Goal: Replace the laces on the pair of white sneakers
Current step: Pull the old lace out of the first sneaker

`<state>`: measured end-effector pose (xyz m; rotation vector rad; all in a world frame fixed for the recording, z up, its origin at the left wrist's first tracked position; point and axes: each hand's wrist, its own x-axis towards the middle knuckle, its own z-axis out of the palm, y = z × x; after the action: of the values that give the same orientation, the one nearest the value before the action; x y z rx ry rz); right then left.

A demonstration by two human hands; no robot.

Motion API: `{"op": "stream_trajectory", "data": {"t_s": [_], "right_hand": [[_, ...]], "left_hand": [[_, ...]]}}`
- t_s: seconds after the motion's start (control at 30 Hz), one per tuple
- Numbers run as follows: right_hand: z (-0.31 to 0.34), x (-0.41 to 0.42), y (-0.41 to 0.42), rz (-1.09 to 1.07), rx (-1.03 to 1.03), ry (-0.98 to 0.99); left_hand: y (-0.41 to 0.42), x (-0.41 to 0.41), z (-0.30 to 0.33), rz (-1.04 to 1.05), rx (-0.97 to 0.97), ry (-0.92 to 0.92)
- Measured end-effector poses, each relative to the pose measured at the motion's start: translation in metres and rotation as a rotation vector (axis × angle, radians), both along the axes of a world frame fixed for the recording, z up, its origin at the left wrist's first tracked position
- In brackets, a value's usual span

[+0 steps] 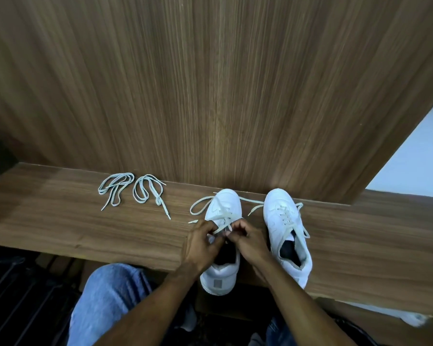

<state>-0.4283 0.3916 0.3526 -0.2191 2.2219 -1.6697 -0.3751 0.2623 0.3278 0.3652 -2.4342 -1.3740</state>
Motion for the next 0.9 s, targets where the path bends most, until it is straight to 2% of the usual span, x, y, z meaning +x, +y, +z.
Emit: {"op": "stream_trajectory", "data": {"t_s": [0.07,0.13,0.2,0.27,0.33,0.43,0.5,0.6,0.63,0.67,0.73,0.77,0.83,0.9], "right_hand": [[0.011,-0.001,-0.007,-0.032,-0.044,-0.085],[0.028,-0.007,-0.010,-0.076,-0.060,-0.198],[0.051,-0.016,-0.006,-0.123,-0.143,-0.309],[0.078,-0.029,0.003,-0.158,-0.259,-0.346],[0.109,-0.043,0.015,-0.205,-0.313,-0.269],[0.139,-0.062,0.029,-0.214,-0.225,-0.094],[0.140,-0.070,0.033,-0.135,0.056,0.036],[0.120,-0.064,0.033,0.004,0.708,0.240],[0.109,-0.057,0.031,0.011,0.879,0.300],[0.099,-0.047,0.030,-0.023,0.966,0.346],[0.080,-0.028,0.027,-0.142,0.893,0.425],[0.070,-0.020,0.025,-0.177,0.816,0.474],[0.054,0.000,0.018,-0.088,0.751,0.510],[0.040,0.018,0.008,0.089,0.794,0.474]], "left_hand": [[0.001,-0.005,0.013,0.180,0.554,-0.022],[-0.006,-0.013,0.025,0.361,1.089,-0.132],[-0.023,-0.022,0.037,0.434,1.258,-0.137],[-0.043,-0.031,0.056,0.440,1.204,-0.091],[-0.062,-0.042,0.082,0.429,1.136,-0.064],[-0.085,-0.056,0.116,0.360,0.977,-0.112],[-0.088,-0.060,0.125,0.304,0.744,-0.180],[-0.087,-0.058,0.107,0.232,0.093,-0.400],[-0.082,-0.052,0.099,0.205,-0.049,-0.460],[-0.074,-0.045,0.092,0.211,-0.142,-0.501],[-0.055,-0.029,0.078,0.291,-0.196,-0.459],[-0.047,-0.024,0.071,0.288,-0.129,-0.390],[-0.031,-0.016,0.056,0.143,-0.019,-0.291],[-0.018,-0.013,0.044,-0.029,-0.046,-0.271]]}}
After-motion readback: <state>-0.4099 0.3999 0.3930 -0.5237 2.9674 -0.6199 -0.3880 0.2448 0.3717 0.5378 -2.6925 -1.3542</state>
